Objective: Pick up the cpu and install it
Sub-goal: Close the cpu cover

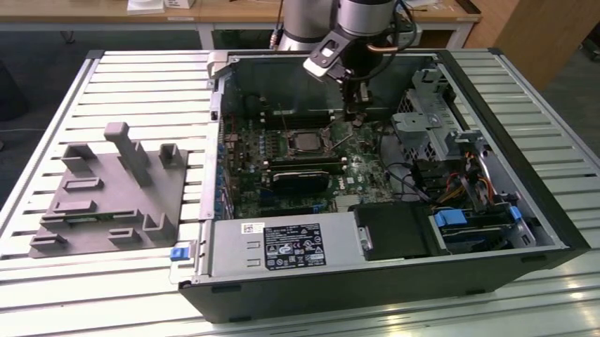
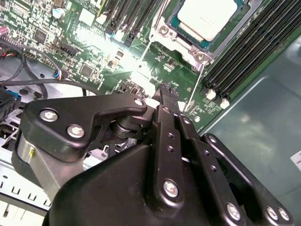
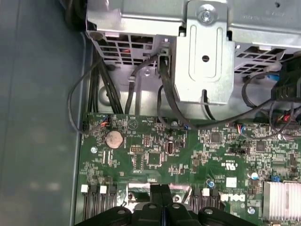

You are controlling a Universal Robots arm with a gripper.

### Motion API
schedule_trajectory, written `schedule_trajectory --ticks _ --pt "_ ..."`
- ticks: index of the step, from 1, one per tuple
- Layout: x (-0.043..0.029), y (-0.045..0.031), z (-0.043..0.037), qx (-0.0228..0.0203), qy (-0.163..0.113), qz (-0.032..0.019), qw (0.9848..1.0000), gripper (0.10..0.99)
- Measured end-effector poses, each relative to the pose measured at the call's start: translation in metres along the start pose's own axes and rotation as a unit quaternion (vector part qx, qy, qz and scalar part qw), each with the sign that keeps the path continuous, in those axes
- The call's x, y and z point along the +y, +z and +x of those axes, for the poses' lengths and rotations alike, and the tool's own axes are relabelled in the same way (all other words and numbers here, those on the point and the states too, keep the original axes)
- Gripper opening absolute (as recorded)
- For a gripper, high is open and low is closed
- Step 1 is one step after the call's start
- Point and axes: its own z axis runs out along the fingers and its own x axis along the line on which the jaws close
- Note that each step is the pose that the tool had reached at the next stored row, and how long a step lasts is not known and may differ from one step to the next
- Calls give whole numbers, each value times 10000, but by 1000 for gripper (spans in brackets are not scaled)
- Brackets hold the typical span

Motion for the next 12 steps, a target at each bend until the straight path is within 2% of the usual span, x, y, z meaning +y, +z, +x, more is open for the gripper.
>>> schedule_trajectory --ticks 12 --pt "143 27 10 0 0 1 10000 106"
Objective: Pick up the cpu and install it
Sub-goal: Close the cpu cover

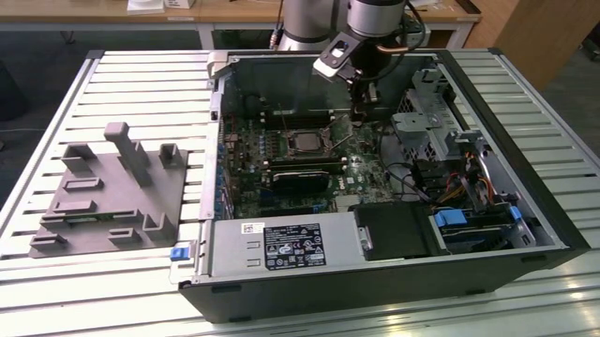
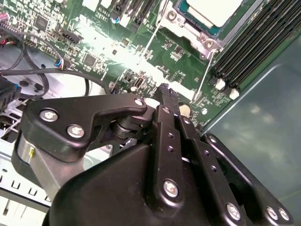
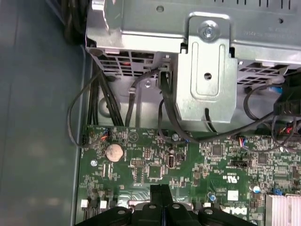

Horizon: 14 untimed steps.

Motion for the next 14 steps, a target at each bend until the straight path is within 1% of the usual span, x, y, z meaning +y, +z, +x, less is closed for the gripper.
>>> schedule_trajectory --ticks 5,8,14 --pt "61 14 9 0 0 2 10000 106" --pt "91 30 13 1 -1 12 10000 106" --pt "105 102 20 1 -1 34 10000 106"
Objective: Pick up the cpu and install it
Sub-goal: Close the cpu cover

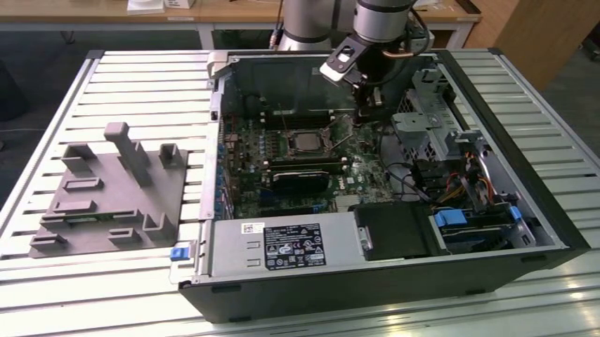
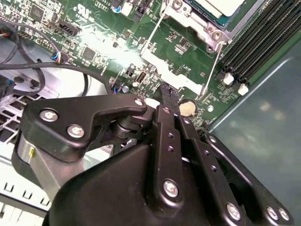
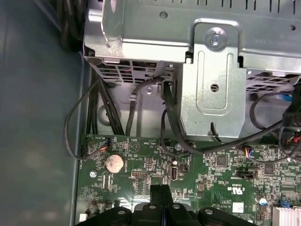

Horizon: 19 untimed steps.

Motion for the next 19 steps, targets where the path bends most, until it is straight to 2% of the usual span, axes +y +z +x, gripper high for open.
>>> schedule_trajectory --ticks 3,7,19 --pt "-2 16 0 0 -1 12 10000 106" --pt "-38 16 2 3 -1 17 10000 106" --pt "-309 5 13 3 -1 18 10000 106"
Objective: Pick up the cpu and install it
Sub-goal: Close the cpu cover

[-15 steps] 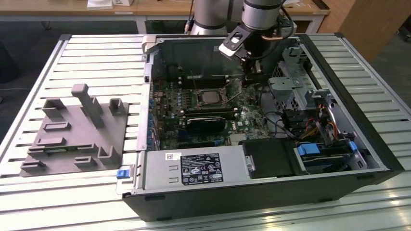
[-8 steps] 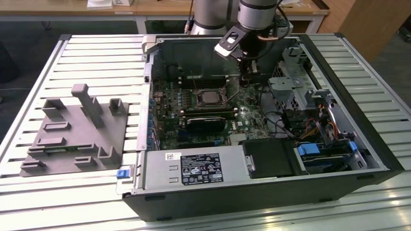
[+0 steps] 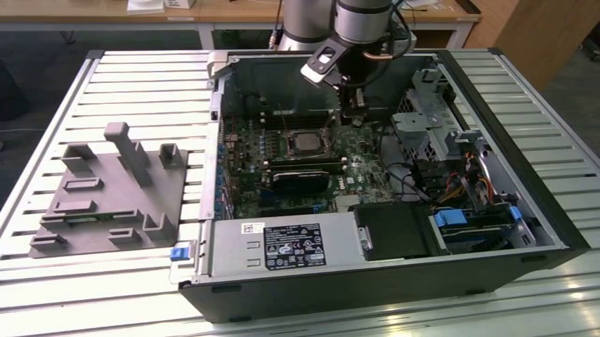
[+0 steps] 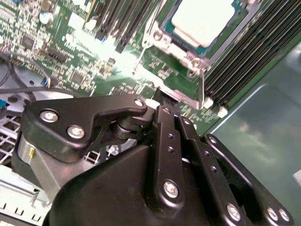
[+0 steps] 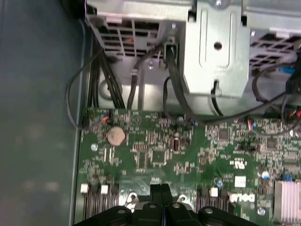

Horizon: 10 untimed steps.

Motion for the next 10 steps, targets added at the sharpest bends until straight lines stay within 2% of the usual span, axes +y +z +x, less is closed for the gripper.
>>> schedule_trajectory --ticks 10 --pt "-179 11 8 0 0 0 10000 106"
